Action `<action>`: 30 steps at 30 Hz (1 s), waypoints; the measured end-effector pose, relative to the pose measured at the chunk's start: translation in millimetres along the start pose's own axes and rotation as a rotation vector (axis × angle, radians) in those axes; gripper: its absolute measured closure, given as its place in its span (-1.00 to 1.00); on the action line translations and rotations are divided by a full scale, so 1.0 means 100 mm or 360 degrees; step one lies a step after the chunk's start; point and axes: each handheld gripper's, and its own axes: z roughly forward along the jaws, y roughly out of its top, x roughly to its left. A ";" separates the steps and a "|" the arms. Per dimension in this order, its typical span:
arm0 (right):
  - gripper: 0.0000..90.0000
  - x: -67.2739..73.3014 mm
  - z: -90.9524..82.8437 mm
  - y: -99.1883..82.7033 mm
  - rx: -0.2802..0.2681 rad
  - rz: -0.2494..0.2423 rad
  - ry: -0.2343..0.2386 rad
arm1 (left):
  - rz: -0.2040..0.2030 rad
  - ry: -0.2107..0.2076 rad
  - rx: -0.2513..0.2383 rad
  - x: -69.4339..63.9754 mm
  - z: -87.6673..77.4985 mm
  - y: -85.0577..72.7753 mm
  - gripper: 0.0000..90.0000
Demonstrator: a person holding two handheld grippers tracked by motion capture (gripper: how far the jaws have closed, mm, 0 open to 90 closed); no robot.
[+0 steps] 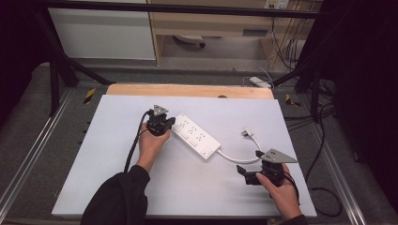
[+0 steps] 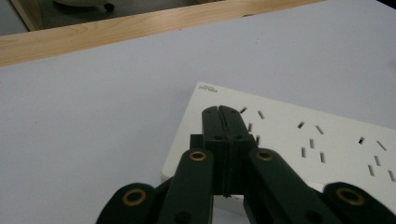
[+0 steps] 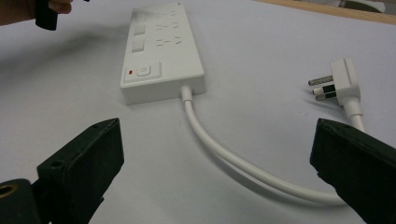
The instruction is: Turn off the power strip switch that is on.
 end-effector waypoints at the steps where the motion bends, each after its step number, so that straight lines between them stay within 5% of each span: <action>1: -0.93 0.00 0.00 0.00 0.0000 0.0001 0.0000 | 0.0006 0.0000 0.0005 0.00 0.00 0.00 1.00; 30: -0.93 0.00 0.00 0.00 0.0010 0.0004 0.0008 | 0.0018 -0.0026 0.0049 -0.02 0.03 -0.07 1.00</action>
